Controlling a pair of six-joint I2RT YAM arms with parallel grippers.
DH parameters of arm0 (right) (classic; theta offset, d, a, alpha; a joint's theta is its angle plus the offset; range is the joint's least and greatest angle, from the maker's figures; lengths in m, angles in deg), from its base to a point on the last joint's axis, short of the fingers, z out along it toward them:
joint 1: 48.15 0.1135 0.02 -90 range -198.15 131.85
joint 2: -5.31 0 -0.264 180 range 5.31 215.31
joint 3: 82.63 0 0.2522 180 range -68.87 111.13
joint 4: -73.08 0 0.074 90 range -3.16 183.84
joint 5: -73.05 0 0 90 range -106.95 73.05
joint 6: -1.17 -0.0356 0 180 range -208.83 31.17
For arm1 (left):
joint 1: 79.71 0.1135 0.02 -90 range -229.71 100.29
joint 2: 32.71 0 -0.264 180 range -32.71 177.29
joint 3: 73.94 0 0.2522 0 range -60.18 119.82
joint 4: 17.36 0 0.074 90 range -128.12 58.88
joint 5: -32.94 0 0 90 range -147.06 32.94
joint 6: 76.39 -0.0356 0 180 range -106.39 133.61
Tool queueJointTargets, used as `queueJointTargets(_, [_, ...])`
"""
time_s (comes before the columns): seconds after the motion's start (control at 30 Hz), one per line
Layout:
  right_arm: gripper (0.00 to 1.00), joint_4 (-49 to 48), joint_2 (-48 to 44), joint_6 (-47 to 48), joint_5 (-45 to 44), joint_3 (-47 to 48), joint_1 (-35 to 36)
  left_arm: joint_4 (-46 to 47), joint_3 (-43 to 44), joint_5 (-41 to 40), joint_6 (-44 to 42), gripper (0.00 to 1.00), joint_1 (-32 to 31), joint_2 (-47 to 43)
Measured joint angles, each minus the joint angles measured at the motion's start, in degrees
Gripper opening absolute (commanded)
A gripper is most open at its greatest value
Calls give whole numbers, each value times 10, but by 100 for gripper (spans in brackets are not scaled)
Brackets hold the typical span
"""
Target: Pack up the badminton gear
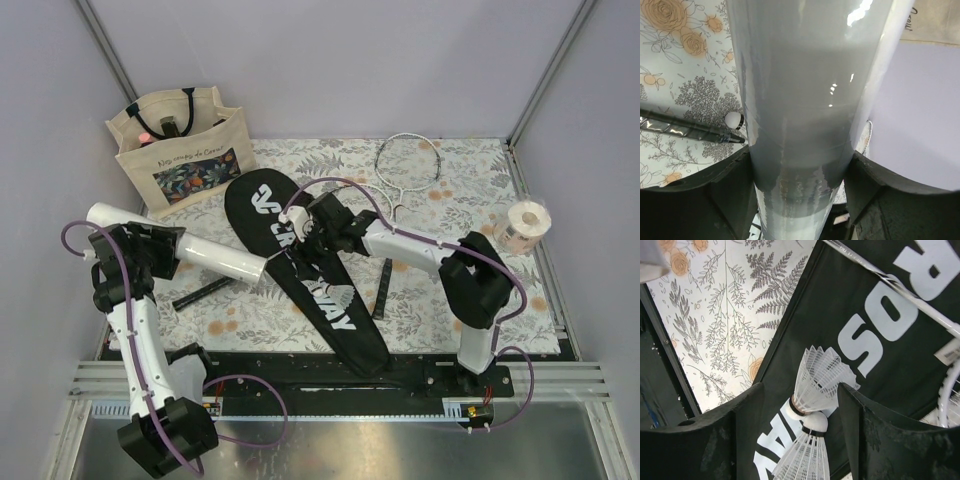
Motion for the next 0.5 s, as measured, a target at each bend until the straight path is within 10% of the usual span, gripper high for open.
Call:
queueJointTargets(0.33, [60, 73, 81, 67, 73, 74, -13, -30, -5, 0, -10, 54, 0, -13])
queueJointTargets(0.5, [35, 117, 93, 93, 91, 97, -17, -32, -6, 0, -10, 54, 0, -14])
